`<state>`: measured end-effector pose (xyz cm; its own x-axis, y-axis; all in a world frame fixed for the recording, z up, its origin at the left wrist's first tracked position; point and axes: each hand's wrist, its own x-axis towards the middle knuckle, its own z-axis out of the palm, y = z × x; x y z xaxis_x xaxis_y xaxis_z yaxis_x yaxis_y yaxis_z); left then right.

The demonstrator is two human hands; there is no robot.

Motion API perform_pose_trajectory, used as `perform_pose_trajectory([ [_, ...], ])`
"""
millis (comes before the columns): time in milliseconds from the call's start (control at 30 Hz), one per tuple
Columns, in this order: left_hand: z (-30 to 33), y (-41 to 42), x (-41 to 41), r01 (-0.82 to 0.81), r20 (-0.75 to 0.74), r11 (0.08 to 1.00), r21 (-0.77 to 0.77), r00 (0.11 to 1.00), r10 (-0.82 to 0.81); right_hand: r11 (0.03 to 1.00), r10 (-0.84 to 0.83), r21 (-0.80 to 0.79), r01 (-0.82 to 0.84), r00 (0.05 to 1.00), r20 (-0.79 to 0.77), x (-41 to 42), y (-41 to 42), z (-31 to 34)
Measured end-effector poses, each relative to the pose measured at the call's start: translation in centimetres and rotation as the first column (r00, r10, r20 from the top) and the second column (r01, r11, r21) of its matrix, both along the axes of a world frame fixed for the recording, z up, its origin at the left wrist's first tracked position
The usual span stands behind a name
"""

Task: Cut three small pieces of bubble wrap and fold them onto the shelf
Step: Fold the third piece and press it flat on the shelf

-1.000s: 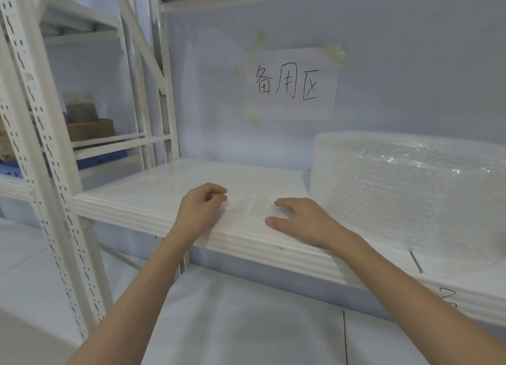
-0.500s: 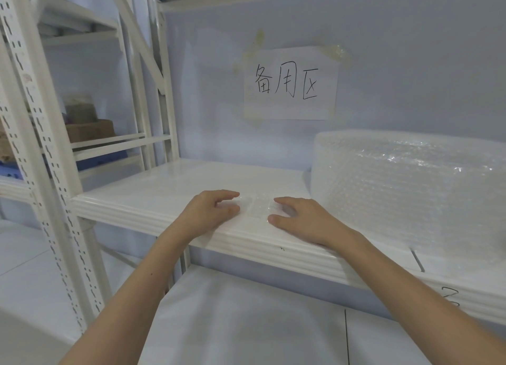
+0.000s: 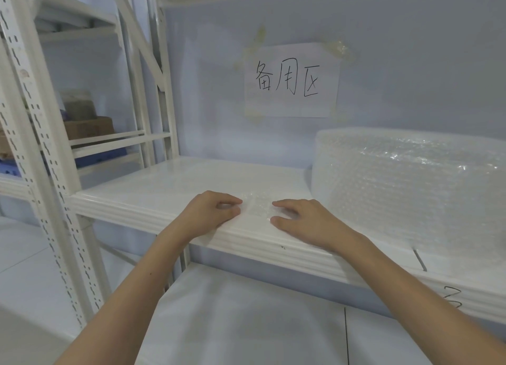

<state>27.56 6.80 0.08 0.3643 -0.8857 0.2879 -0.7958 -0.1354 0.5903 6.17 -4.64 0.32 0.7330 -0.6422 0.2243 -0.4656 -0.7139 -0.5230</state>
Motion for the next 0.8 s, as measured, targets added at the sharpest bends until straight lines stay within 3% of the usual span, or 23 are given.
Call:
perform_pose_trajectory([
  [533,-0.01,-0.11,-0.06,-0.031,-0.09,0.998,-0.052,0.996,0.026,1.0,0.007,-0.025,-0.008,0.998,-0.065,0.48,-0.03,0.21],
  [667,-0.1,-0.28,-0.03,-0.071,-0.095,0.995,-0.072,0.993,0.064,1.0,-0.002,-0.02,0.002,1.0,0.016,0.19,0.3,0.36],
  [800,-0.22,-0.41,0.02,-0.105,-0.099,0.991,-0.083,0.99,0.096,0.992,-0.115,-0.042,0.12,0.988,0.098,0.15,0.34,0.5],
])
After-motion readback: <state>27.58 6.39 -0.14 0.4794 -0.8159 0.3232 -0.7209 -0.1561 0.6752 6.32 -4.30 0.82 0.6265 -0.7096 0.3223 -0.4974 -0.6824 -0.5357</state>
